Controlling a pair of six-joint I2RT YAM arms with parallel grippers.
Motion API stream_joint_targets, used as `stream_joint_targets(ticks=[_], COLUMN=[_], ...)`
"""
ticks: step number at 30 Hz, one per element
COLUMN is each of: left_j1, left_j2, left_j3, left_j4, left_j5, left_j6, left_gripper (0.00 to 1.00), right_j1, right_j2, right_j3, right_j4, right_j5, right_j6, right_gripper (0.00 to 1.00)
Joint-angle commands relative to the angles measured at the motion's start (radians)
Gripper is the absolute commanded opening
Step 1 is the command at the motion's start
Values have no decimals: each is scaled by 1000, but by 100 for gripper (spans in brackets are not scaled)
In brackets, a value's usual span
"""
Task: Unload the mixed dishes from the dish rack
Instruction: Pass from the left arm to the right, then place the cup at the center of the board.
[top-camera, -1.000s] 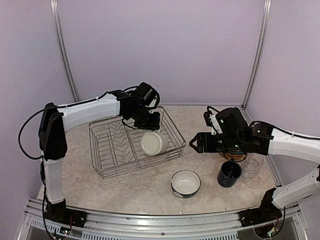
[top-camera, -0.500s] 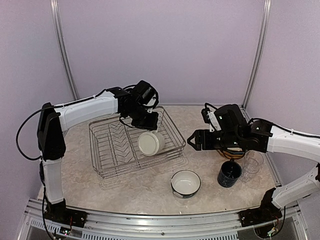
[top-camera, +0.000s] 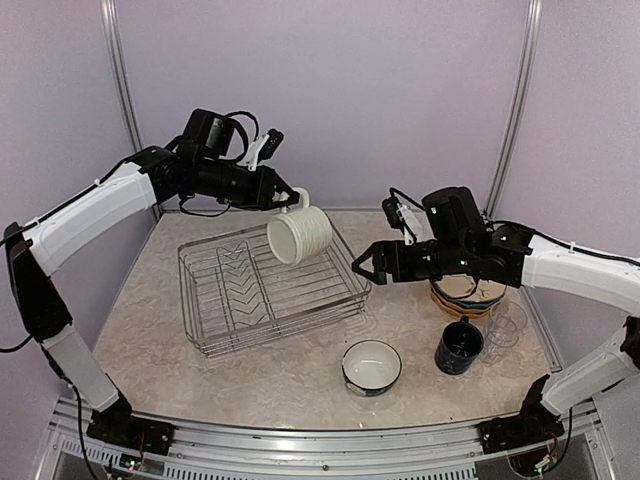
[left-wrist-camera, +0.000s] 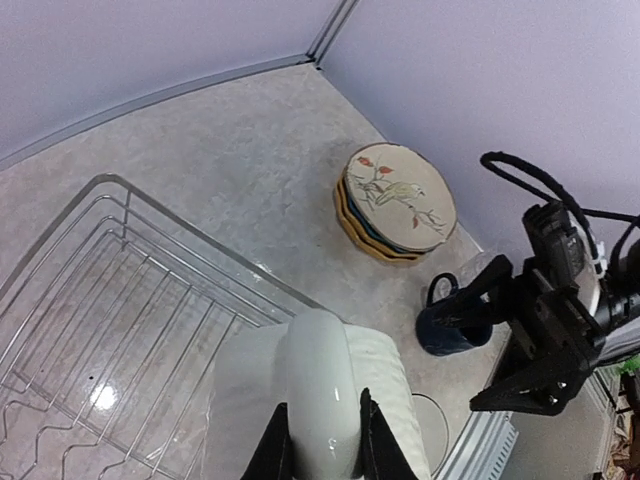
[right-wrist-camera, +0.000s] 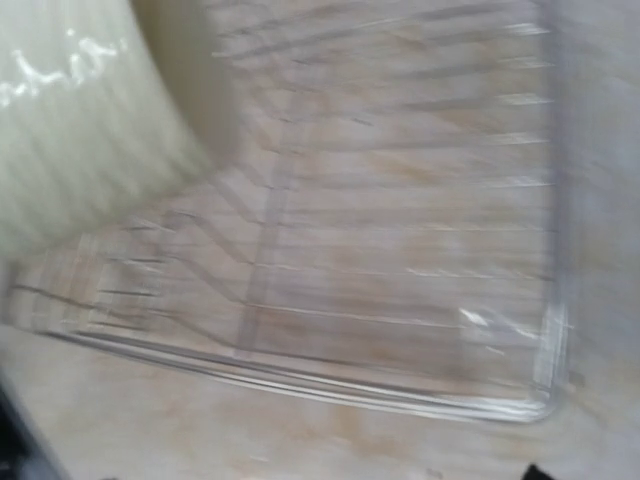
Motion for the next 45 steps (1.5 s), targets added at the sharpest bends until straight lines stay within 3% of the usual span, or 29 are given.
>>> stream_joint_targets(ticks=[1,7,11,19,27,29,30,32,34,38,45], left_j1=[35,40,38,29,36,46,53,72,95,143,174], left_j2=[-82,-84,-72,-4,44,44,41,32,16,-23,-93], left_j3=[-88,-136,-189,-194,-187,-187,-188,-193,-210,-239,-249], left_j4=[256,375,554,683,709,702,692,665,642,576,369], left_j5=[344,559,681,729,766,770,767,740,716,637,293], left_j6=[-24,-117,-223,-316,-347,-356,-358,-359,-356,-341,-247], left_gripper=[0,0,0,0,1,18,34,63,78,87,90], right_j1=[-30,-48,-46,-23,-15,-15,-16,-17,-19,-26,-25], right_j2=[12,17,43,93,79,70,63,42,15,-48,-98], right_j3=[41,44,23,-97,-115,-117,-116,-117,-117,-103,-30], right_j4=[145,310,439,896,927,904,885,831,759,575,-15], right_j5=[-211,-393,-480,-681,-669,-658,-647,-616,-574,-479,-53], right_j6=[-12,31,87,350,375,363,351,313,271,176,60], right_gripper=[86,90,87,59,17,3,0,0,0,0,0])
